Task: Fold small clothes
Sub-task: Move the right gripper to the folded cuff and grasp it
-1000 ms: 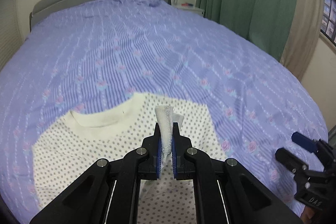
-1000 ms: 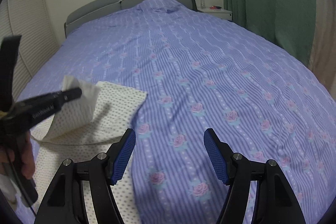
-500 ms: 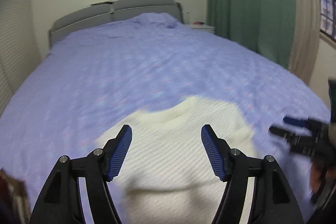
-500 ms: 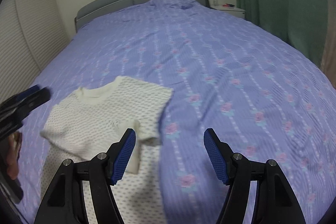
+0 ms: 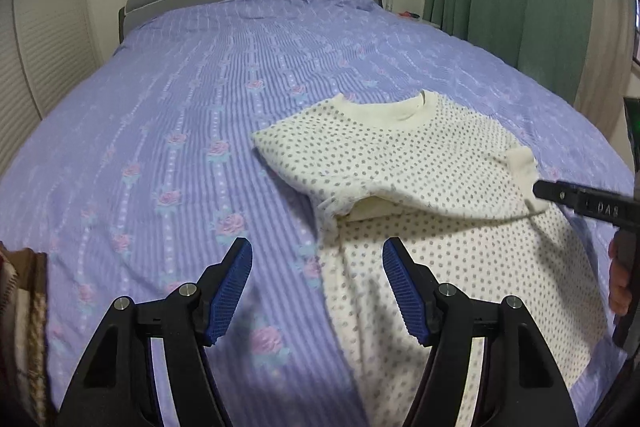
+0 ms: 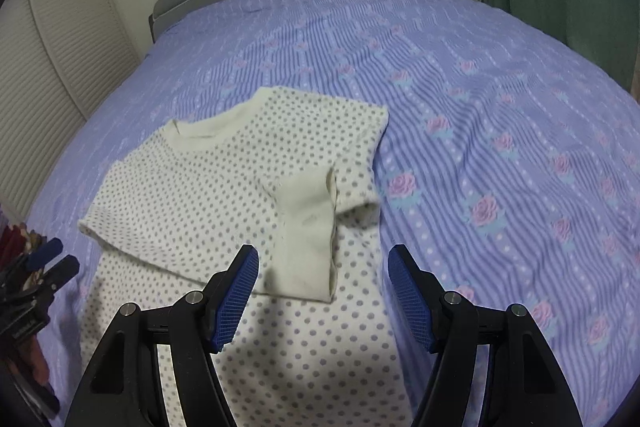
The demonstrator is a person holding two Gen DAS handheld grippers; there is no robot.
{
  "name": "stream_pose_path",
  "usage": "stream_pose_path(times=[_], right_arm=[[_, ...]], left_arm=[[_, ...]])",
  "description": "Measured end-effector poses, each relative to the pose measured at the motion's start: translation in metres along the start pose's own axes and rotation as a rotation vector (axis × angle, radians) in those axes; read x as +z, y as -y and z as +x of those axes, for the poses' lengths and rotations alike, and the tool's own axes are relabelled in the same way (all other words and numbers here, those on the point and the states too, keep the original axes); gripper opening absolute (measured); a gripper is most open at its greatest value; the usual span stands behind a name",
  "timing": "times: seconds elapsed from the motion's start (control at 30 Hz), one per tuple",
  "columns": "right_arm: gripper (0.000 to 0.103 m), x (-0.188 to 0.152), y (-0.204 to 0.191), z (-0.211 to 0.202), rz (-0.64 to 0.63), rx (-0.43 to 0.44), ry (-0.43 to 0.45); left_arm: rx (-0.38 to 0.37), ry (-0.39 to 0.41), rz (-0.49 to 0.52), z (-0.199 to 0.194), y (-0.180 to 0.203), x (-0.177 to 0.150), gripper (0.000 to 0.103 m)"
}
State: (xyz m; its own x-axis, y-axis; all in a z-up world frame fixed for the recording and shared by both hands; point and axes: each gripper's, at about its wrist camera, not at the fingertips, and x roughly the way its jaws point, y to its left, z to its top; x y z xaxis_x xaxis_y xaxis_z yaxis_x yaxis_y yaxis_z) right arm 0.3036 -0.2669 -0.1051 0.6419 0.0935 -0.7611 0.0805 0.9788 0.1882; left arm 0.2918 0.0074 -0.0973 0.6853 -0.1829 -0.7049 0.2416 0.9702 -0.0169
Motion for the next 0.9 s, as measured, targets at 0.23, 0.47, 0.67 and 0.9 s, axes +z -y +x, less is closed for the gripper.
stream_pose_path(times=[0.23, 0.47, 0.67, 0.9], right_arm=[[0.066, 0.004, 0.004, 0.008, 0.040, 0.029, 0.010], [0.051, 0.005, 0.000, 0.026, 0.049, 0.041, -0.024], [0.037, 0.003, -0.006, 0.034, 0.043, 0.048, -0.043], [0.013, 0.006, -0.017, 0.011, -0.026, 0.024, -0.001]], left_arm=[[-0.024, -0.012, -0.070, 0.027, -0.002, 0.008, 0.045], [-0.035, -0.020, -0.086, 0.039, -0.005, 0.012, 0.039], [-0.017, -0.032, -0.070, 0.044, -0.004, 0.008, 0.034], [0.033, -0.041, -0.108, 0.046, -0.017, 0.003, 0.023]])
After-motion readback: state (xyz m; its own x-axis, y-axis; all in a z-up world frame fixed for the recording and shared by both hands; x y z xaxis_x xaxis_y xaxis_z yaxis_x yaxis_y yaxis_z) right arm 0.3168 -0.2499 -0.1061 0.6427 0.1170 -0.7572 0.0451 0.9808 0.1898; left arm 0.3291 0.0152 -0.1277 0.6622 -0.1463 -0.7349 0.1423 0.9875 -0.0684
